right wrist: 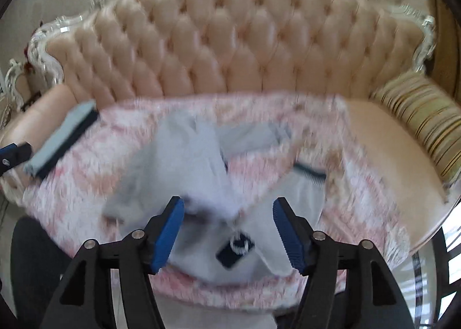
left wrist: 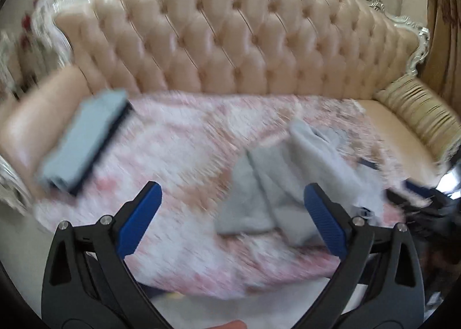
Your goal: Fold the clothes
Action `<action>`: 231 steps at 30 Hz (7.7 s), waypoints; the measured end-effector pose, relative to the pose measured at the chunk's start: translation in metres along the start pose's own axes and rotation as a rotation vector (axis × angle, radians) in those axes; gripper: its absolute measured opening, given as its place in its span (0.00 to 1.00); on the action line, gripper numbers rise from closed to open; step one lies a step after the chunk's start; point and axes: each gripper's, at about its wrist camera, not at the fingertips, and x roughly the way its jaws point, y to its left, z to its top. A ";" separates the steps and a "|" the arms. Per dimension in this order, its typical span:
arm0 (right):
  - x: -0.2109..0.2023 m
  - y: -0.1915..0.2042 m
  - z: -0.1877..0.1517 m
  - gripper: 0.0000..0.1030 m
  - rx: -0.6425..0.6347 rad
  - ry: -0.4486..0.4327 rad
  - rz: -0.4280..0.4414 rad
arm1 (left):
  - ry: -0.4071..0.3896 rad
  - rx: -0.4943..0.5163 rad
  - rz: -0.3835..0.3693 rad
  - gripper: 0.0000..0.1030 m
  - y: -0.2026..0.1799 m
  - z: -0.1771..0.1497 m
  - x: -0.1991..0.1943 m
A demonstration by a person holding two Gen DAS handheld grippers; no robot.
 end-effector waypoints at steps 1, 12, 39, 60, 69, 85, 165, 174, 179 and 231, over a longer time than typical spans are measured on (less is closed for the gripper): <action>0.009 0.000 0.000 0.64 -0.014 0.018 0.003 | 0.010 0.008 -0.004 0.97 0.000 -0.002 0.002; 0.074 0.010 0.056 0.10 -0.110 0.074 0.094 | 0.057 -0.024 0.017 0.97 0.029 -0.007 0.009; 0.051 0.050 0.100 0.14 0.029 0.066 0.030 | 0.022 -0.149 -0.008 0.97 0.075 -0.007 -0.001; 0.068 0.029 0.024 0.27 0.023 0.136 -0.014 | 0.148 0.036 0.112 0.97 -0.026 -0.001 0.058; 0.072 0.023 0.020 0.34 0.036 0.145 -0.009 | 0.174 0.057 0.119 0.97 -0.036 -0.002 0.067; 0.069 0.024 0.018 0.36 0.026 0.141 -0.024 | 0.174 0.072 0.115 0.97 -0.041 -0.005 0.066; -0.029 0.072 0.226 0.14 -0.317 -0.195 -0.134 | 0.029 -0.206 -0.002 0.97 0.087 -0.026 0.016; 0.091 -0.052 0.122 0.34 -0.064 0.217 -0.172 | 0.056 -0.137 -0.043 0.97 0.055 -0.033 0.039; 0.085 -0.079 0.074 0.54 0.030 0.270 -0.078 | 0.034 0.044 -0.179 0.97 -0.012 -0.048 0.079; -0.151 -0.004 0.127 0.16 -0.114 -0.368 0.013 | -0.160 0.009 -0.158 0.14 0.037 0.041 0.038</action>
